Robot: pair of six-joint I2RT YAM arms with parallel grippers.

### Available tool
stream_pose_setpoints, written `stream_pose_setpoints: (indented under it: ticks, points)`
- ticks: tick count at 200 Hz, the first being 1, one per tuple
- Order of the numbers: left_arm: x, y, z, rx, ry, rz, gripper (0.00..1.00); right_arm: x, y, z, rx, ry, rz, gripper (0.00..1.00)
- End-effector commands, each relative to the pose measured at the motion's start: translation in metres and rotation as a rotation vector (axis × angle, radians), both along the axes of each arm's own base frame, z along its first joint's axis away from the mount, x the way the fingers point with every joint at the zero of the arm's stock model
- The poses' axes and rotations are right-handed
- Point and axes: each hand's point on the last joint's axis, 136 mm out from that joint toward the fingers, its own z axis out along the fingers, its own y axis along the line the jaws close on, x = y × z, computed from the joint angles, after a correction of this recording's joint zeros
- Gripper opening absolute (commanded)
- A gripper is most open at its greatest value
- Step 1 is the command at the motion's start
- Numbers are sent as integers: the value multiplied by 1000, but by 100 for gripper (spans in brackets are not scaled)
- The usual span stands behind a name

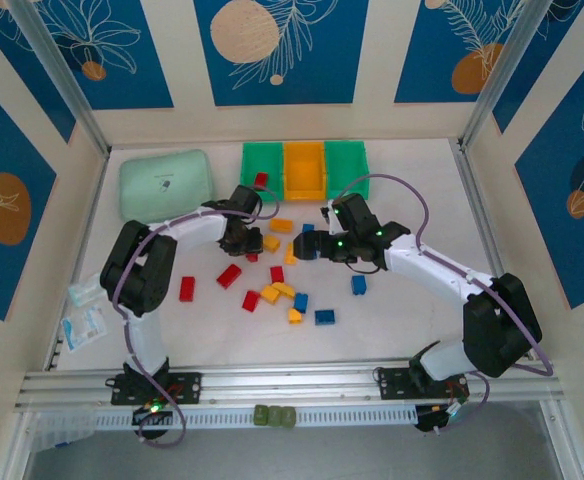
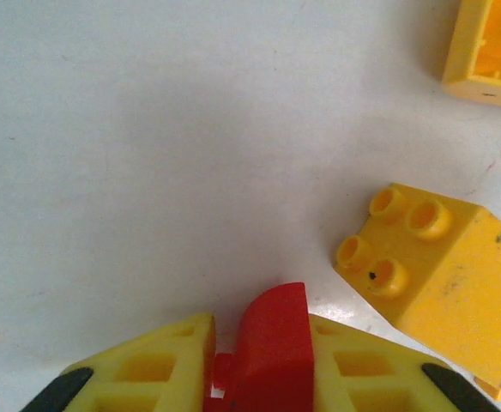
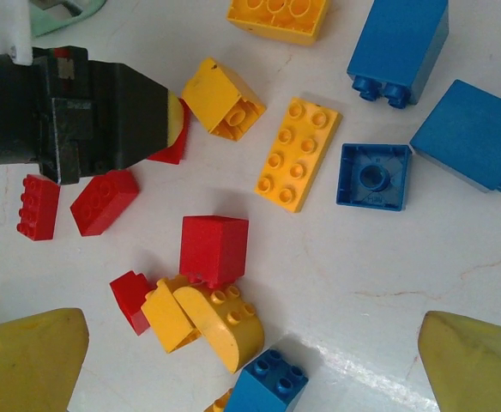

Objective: Sort the legos into containers by color
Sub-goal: Pick up the lego from the center of the table, then place the lego in the container.

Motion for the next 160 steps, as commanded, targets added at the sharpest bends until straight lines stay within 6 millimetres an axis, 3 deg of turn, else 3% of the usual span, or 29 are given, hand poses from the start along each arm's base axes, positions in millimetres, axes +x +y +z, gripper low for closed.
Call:
stream_pose_setpoints:
  ticks: [1,41,83,116,160]
  points:
    - [14,0,41,15,-109,-22,24,6,2,11,29,-18,15,99]
    - [47,10,85,79,-238,-22,22,22,-2,28,62,-57,-4,99]
    - [102,7,118,71,-375,1,22,46,-13,42,83,-108,-64,99]
    - [151,3,126,76,-472,22,21,60,-21,46,88,-138,-104,99]
    - [203,-5,113,110,-511,30,23,71,-27,54,81,-165,-126,99]
